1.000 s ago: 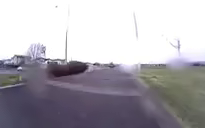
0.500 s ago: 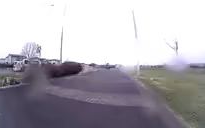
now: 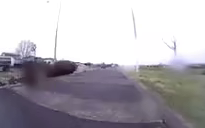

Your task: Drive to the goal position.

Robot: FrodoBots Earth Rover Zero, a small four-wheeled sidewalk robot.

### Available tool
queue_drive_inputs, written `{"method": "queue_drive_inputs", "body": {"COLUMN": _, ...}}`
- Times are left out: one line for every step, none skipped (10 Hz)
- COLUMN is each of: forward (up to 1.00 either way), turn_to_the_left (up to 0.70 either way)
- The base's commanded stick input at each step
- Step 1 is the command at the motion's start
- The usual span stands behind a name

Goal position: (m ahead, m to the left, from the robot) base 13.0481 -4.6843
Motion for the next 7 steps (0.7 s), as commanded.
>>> {"method": "queue_drive_inputs", "body": {"forward": 1.00, "turn_to_the_left": 0.00}}
{"method": "queue_drive_inputs", "body": {"forward": 1.00, "turn_to_the_left": 0.00}}
{"method": "queue_drive_inputs", "body": {"forward": 1.00, "turn_to_the_left": 0.00}}
{"method": "queue_drive_inputs", "body": {"forward": 1.00, "turn_to_the_left": 0.00}}
{"method": "queue_drive_inputs", "body": {"forward": 1.00, "turn_to_the_left": 0.01}}
{"method": "queue_drive_inputs", "body": {"forward": 1.00, "turn_to_the_left": 0.02}}
{"method": "queue_drive_inputs", "body": {"forward": 1.00, "turn_to_the_left": 0.40}}
